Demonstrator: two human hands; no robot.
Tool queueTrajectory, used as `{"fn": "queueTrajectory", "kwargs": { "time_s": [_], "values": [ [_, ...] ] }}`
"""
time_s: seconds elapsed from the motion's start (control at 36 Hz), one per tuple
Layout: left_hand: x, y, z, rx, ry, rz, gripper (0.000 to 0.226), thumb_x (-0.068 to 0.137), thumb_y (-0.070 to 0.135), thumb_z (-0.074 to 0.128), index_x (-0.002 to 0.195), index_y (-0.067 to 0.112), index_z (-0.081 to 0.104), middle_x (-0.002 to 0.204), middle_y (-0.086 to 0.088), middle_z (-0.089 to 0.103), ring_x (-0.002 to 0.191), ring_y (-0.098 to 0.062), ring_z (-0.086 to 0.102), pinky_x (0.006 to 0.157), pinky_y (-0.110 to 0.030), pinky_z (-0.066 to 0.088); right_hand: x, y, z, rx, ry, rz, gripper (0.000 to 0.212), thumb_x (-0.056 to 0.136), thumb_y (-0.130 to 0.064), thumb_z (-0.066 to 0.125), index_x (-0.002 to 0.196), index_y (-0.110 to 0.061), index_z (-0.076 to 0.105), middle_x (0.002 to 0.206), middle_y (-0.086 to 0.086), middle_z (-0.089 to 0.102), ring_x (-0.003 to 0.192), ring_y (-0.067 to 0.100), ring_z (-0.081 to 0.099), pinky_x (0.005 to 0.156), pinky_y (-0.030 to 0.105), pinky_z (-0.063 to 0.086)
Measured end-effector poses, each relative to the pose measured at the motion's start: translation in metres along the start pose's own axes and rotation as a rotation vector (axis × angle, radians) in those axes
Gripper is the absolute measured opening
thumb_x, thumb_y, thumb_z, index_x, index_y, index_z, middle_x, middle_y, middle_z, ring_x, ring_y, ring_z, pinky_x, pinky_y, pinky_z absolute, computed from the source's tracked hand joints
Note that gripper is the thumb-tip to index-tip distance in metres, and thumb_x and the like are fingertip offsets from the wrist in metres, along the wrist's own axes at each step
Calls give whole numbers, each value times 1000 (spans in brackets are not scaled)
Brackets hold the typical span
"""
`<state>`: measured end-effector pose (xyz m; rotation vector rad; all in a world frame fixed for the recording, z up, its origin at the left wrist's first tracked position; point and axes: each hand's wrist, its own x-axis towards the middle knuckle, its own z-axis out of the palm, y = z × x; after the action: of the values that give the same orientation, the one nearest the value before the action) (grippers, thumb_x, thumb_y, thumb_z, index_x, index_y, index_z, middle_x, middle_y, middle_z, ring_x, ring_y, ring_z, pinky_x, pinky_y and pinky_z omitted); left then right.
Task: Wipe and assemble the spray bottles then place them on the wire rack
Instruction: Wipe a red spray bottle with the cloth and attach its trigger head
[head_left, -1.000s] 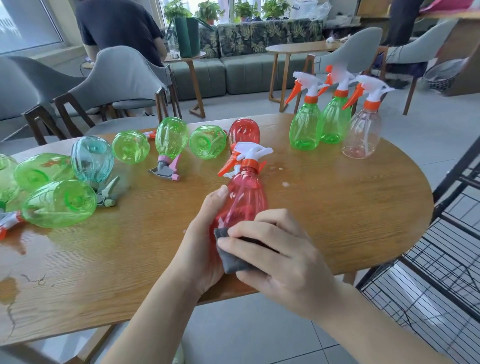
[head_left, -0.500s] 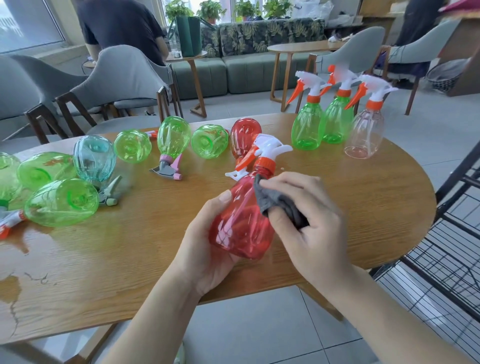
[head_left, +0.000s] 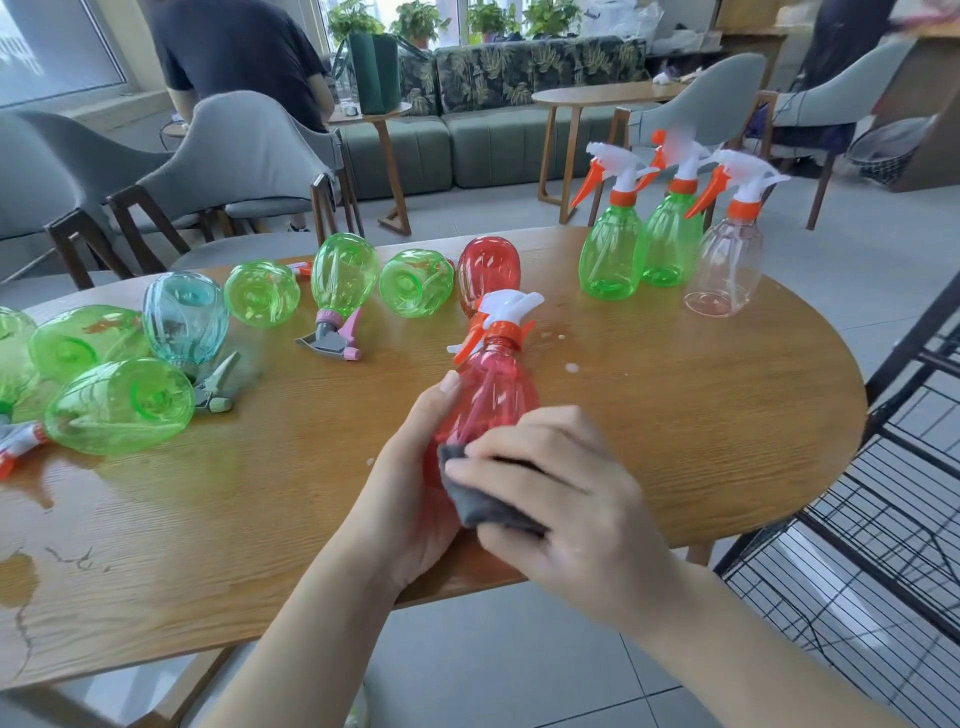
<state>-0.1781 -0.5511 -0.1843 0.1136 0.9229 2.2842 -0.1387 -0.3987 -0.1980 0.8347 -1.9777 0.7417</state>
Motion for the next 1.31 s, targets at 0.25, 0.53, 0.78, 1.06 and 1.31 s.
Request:
{"fn": "queueTrajectory", "kwargs": {
  "time_s": [0.25,0.53,0.78,1.06,1.31],
  "values": [
    [3,0,-1,39,-42,83,49,97,43,58,127,6,70,110,-12,71,97,-23,71,80,-36,59,11,18,-11,-64,35,40,21,95,-9,69,115,-6,76,115,6,72,107,23,57,105,29,43],
    [1,-1,-4,120,-31,110,61,86,47,73,133,9,68,122,-17,69,102,-30,72,77,-45,63,8,26,-15,24,153,335,28,97,-13,62,121,-7,73,120,1,68,117,16,62,103,23,45],
    [5,-3,-7,225,-47,117,84,69,46,93,136,7,62,124,-20,67,102,-31,72,81,-46,62,13,29,-22,16,142,342,25,97,-14,63,118,-9,74,117,-4,67,115,14,61,101,20,43],
    [1,-1,-3,91,1,45,57,99,45,62,129,-3,61,123,-27,62,121,-35,63,105,-41,52,-1,4,-4,-15,-8,-1,18,95,-10,72,110,-6,79,113,7,73,99,27,59,96,33,50],
    [5,-2,-6,67,-17,94,42,99,34,56,125,3,66,107,-14,68,94,-24,69,79,-34,60,7,21,-11,-63,25,6,20,97,-11,69,115,-4,76,114,8,72,105,23,57,103,29,45]
  ]
}}
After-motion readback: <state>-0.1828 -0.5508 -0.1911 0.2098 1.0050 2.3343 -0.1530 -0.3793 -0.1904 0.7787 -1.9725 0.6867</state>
